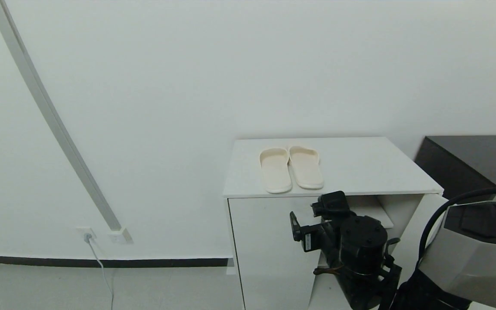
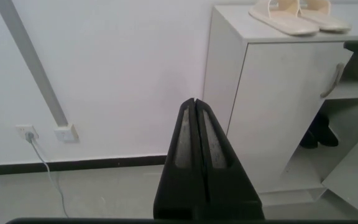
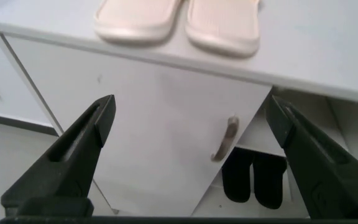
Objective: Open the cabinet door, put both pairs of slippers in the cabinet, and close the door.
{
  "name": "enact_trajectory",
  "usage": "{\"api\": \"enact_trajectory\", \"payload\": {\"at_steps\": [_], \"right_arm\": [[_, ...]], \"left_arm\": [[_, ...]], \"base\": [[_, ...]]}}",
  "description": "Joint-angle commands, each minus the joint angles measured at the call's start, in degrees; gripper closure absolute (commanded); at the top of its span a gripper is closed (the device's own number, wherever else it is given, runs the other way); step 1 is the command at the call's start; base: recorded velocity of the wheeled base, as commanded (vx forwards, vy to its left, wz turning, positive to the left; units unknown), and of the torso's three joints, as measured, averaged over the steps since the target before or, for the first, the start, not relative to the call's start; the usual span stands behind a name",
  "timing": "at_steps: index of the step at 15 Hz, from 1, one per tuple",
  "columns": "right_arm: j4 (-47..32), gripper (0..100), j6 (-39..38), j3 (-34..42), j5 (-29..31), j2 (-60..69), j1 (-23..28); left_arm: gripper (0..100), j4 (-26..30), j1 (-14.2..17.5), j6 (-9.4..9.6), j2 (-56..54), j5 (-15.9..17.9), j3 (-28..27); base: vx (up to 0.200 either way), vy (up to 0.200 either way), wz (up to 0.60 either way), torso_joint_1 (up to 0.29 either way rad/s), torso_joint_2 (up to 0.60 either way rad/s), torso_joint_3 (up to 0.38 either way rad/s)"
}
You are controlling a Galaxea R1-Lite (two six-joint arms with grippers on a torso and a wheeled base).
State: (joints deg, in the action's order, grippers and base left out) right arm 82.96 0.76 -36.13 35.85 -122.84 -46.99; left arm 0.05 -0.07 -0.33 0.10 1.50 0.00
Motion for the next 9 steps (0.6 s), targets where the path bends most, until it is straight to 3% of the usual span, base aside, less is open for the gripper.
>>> {"api": "enact_trajectory", "payload": {"at_steps": [1, 4, 9], "right_arm": [[0.01, 0, 0.04, 0.10, 0.01, 0.15, 0.32], [4.76, 0, 1.00, 3.09, -5.71, 0.15, 2.79], [6.60, 0, 7.77, 1.33, -6.06, -0.82, 3.49]], "left_arm": [[100, -0.05, 0.07, -0.02, -0.01, -0.01, 0.00], [100, -0.05, 0.07, -0.02, -0.01, -0.01, 0.00], [100, -0.05, 0.07, -0.02, -0.01, -0.01, 0.00]], "base": [[0.000, 0.000, 0.00, 0.237, -0.51, -0.286], [0.000, 0.000, 0.00, 0.175, -0.40, -0.214], [0.000, 0.000, 0.00, 0.011, -0.02, -0.012]]}}
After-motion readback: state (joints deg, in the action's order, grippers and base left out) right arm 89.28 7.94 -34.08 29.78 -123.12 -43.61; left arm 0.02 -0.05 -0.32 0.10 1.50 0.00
